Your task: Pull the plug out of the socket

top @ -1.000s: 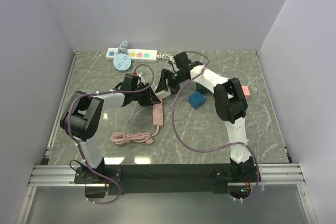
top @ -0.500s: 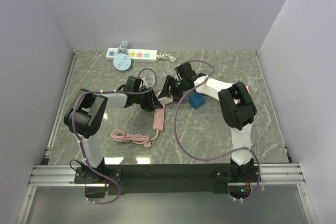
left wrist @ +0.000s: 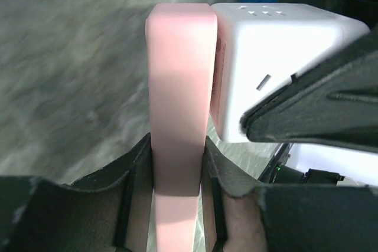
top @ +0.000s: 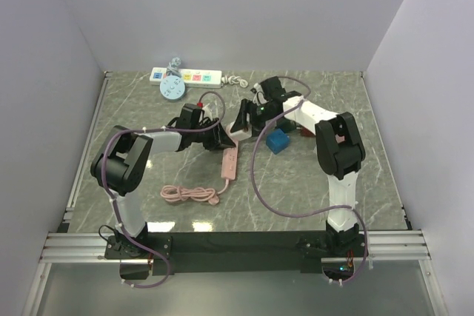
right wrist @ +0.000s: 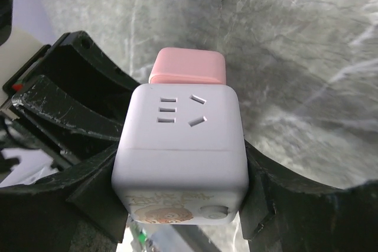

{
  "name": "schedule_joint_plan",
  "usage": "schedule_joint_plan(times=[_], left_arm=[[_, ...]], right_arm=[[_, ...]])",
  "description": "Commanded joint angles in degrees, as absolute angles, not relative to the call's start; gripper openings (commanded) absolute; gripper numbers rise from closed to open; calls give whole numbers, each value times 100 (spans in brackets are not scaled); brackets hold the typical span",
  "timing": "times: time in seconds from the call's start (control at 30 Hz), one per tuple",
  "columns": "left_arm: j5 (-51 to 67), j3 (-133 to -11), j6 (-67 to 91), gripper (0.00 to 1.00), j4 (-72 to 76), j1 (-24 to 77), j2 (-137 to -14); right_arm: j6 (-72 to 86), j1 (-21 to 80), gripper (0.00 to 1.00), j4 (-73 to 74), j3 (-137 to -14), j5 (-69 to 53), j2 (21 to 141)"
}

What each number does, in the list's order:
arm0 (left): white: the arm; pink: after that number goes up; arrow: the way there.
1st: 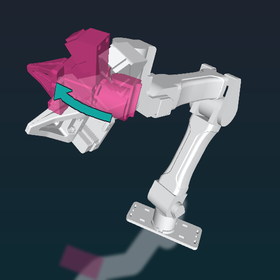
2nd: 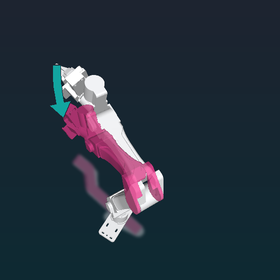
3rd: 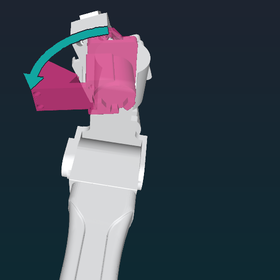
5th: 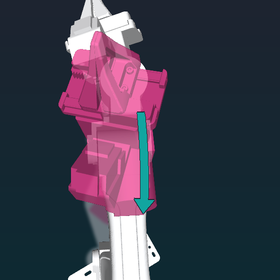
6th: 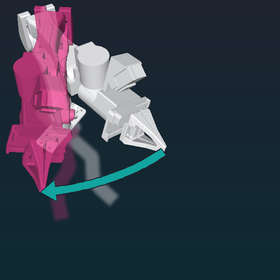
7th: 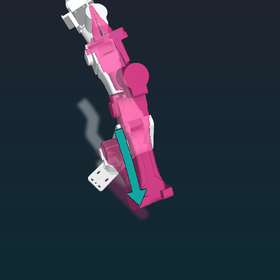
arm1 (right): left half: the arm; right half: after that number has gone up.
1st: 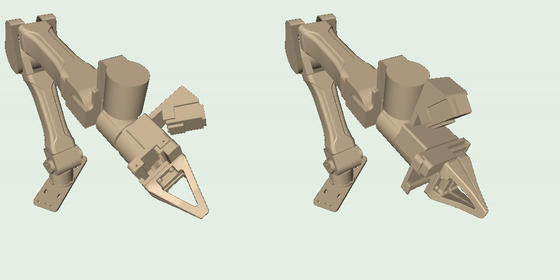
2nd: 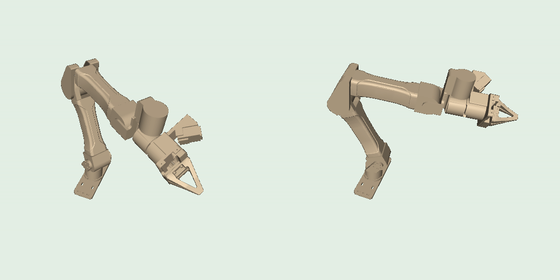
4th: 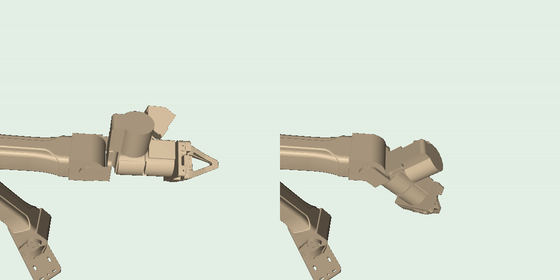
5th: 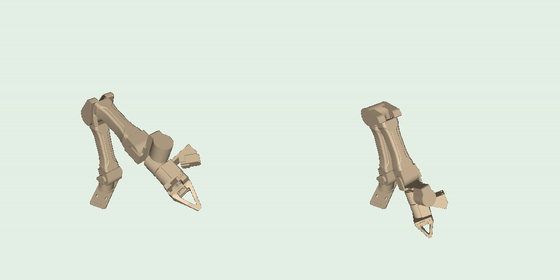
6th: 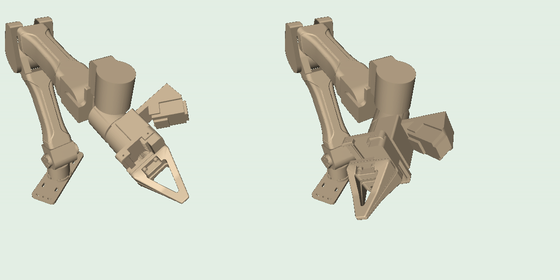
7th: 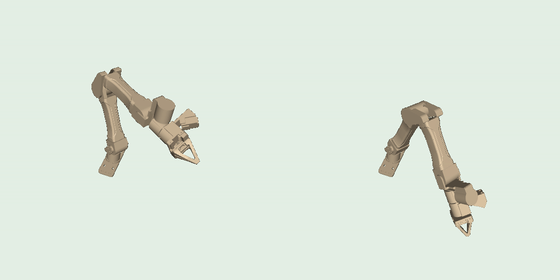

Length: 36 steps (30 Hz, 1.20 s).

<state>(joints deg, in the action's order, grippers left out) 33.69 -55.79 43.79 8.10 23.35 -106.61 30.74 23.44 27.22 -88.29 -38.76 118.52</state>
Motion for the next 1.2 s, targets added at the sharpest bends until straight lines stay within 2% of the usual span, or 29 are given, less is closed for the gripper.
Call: schedule_joint_plan(times=[0.0,0.1,0.3,0.43,0.57,0.7,0.9,1.07,1.17], left_arm=[[2373,-5388,4395,0,114,2057,-10740],[2382,-5467,4403,0,88,2057,-10767],[2338,-5704,4430,0,9,2057,-10749],[2329,-5836,4456,0,18,2057,-10714],[2294,-5871,4412,0,-141,2065,-10661],[2268,-5731,4421,0,-97,2057,-10600],[2268,-5493,4465,0,-44,2057,-10626],[2285,-5511,4535,0,132,2057,-10635],[2259,-5625,4509,0,44,2057,-10565]], right_arm=[[2549,1740,0,3427,-9395,-4754,11549],[2838,1897,0,3062,-9151,-4764,11479],[4496,2705,0,1174,-7237,-3578,10601],[4808,3040,0,721,-7031,-3304,10380],[4326,2945,0,1474,-7610,-3445,10538],[3491,2576,0,3106,-8471,-4085,10924],[1865,2110,0,5209,-9842,-4350,11531],[2424,2127,0,4424,-9160,-4228,11146],[2952,2127,0,3578,-8491,-3362,10644]])
